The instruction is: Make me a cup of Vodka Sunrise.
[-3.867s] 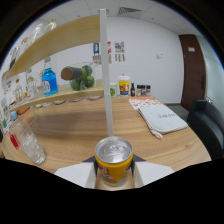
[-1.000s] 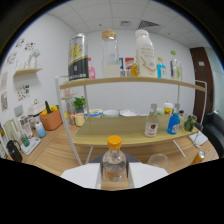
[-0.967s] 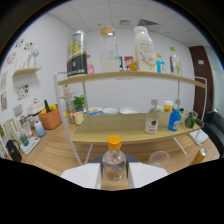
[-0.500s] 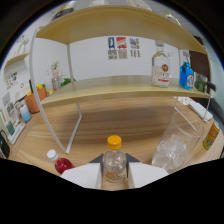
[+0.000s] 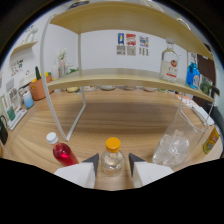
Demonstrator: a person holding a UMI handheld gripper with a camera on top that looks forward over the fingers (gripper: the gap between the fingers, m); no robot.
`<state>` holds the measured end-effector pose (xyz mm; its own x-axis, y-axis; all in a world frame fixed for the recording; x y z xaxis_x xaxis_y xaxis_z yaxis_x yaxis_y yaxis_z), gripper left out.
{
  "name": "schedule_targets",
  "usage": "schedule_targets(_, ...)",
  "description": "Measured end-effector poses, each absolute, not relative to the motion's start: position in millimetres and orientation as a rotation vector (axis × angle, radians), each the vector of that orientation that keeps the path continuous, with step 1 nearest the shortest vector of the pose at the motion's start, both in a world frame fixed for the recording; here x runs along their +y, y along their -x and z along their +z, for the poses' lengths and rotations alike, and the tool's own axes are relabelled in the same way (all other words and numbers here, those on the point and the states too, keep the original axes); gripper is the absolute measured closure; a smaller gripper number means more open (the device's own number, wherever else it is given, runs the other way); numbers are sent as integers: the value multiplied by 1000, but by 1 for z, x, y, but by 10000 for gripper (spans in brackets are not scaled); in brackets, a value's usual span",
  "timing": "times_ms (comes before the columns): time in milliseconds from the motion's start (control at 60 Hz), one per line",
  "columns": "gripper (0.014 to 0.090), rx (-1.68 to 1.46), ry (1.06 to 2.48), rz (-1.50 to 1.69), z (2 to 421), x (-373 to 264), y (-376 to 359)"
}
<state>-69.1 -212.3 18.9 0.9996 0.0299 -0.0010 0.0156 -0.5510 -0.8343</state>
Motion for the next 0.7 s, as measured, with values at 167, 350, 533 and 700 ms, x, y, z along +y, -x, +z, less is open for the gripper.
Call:
schedule_targets(167,184,-53,2142,64,52,-227,71)
schedule_targets(350,187,-88,2050,75,121,-256,59)
schedule_targets(533,185,-61,2015,41,153,-294,16)
schedule_targets(700,183,5,2036,18,163,-320,-29)
